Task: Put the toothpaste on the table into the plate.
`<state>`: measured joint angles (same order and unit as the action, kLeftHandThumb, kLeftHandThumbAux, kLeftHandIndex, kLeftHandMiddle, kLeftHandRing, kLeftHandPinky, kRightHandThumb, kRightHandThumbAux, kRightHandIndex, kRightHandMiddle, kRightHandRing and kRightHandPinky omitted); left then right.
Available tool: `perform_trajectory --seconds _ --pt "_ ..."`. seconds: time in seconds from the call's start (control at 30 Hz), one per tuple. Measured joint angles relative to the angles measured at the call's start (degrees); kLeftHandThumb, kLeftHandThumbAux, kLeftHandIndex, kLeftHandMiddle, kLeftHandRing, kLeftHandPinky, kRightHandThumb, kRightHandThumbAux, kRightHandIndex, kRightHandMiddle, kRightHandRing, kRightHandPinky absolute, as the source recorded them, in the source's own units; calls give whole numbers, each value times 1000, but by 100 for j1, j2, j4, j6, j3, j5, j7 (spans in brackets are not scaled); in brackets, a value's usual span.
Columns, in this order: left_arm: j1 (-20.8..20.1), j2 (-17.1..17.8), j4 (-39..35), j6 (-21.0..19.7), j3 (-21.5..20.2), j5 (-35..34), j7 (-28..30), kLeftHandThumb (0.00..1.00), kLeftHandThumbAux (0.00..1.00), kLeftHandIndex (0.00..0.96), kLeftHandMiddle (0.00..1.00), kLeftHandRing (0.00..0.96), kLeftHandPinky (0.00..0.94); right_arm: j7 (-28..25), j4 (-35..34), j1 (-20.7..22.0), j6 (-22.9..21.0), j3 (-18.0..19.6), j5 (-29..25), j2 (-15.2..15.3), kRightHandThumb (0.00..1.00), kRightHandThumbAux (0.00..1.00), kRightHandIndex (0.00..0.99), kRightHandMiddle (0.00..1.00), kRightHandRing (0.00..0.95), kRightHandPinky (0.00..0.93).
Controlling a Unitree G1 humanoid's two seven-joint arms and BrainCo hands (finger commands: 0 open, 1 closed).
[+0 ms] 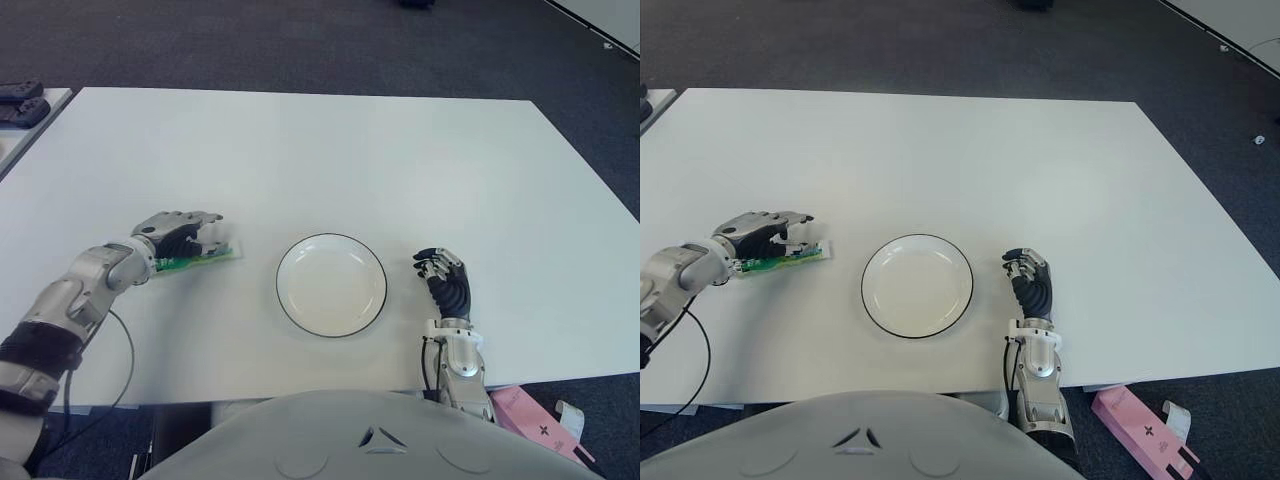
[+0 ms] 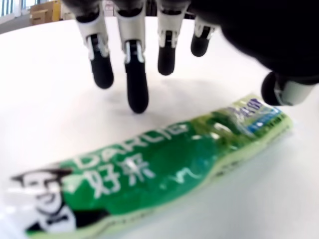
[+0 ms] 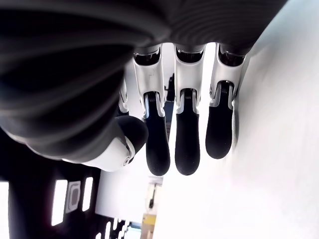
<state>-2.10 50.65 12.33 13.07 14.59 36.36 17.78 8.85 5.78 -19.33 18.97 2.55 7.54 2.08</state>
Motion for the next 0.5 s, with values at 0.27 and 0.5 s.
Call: perform_trajectory --seconds 0.27,0.5 --pt "520 526 -1088 -496 -442 -566 1289 499 272 34 103 101 166 -5 -25 -31 -1 3 4 8 713 729 428 482 486 498" --pt "874 760 -1855 -874 -1026 -953 1776 504 274 51 108 92 122 -28 -31 -36 -3 -6 6 9 713 729 428 481 488 490"
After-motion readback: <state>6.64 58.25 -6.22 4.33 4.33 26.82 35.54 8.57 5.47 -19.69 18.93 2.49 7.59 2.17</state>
